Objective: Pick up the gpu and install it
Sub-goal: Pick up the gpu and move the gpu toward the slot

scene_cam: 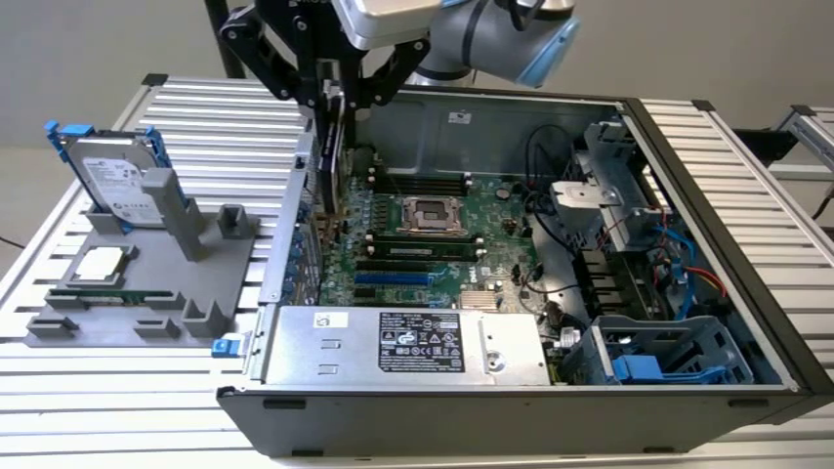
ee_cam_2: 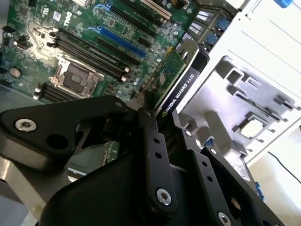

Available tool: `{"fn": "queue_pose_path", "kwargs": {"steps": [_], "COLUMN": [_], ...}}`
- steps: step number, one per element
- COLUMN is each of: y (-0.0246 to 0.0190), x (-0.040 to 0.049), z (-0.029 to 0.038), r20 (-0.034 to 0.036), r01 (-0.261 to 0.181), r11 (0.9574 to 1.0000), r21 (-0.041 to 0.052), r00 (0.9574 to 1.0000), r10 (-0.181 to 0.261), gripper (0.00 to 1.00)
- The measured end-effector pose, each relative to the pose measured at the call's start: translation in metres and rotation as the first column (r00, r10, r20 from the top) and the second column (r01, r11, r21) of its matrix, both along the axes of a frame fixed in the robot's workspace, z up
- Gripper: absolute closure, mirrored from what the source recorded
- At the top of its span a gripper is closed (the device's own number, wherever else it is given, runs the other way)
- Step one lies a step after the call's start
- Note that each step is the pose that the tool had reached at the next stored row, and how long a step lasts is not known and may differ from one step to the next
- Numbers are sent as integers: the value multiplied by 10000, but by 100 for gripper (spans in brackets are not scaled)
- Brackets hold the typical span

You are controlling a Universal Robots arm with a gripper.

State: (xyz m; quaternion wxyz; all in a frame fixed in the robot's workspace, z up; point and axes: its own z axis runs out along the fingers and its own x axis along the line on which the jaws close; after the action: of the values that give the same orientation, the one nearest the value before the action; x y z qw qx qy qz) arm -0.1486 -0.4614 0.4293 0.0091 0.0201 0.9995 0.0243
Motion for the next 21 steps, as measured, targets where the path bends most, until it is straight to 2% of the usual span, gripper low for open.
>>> {"fn": "queue_pose_path", "kwargs": {"steps": [21], "y": [-13], "x": [193], "z": [0], "r20": [0], "r01": [0], "r11": [10000], "r21": [0], "r00": [10000], "r10": [0], "gripper": [100]}}
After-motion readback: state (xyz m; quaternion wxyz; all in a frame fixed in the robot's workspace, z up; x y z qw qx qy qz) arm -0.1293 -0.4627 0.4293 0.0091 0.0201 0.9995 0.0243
